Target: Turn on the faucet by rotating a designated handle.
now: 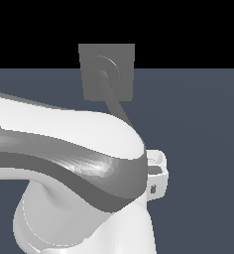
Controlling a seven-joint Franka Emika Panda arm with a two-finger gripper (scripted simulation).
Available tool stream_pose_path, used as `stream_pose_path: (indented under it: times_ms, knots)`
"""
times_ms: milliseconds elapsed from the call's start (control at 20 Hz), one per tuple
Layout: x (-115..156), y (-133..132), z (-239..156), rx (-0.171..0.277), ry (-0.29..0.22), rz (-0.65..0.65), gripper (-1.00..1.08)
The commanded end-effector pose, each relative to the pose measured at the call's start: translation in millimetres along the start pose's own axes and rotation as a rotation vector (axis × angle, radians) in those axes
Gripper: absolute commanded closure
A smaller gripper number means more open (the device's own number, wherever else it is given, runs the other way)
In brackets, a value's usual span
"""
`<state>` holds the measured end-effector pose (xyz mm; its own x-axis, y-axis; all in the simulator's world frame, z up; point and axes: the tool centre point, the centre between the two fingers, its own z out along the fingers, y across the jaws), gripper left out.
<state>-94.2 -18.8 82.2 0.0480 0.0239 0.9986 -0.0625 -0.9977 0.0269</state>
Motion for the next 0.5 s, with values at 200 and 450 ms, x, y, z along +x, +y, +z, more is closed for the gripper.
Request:
stream_pose_path:
  times_ms: [200,450]
  knots:
    - [27,30,1,-0.022,0.024,-0.008,1.08]
    - [42,44,1,-0.023,0.027,-0.008,1.08]
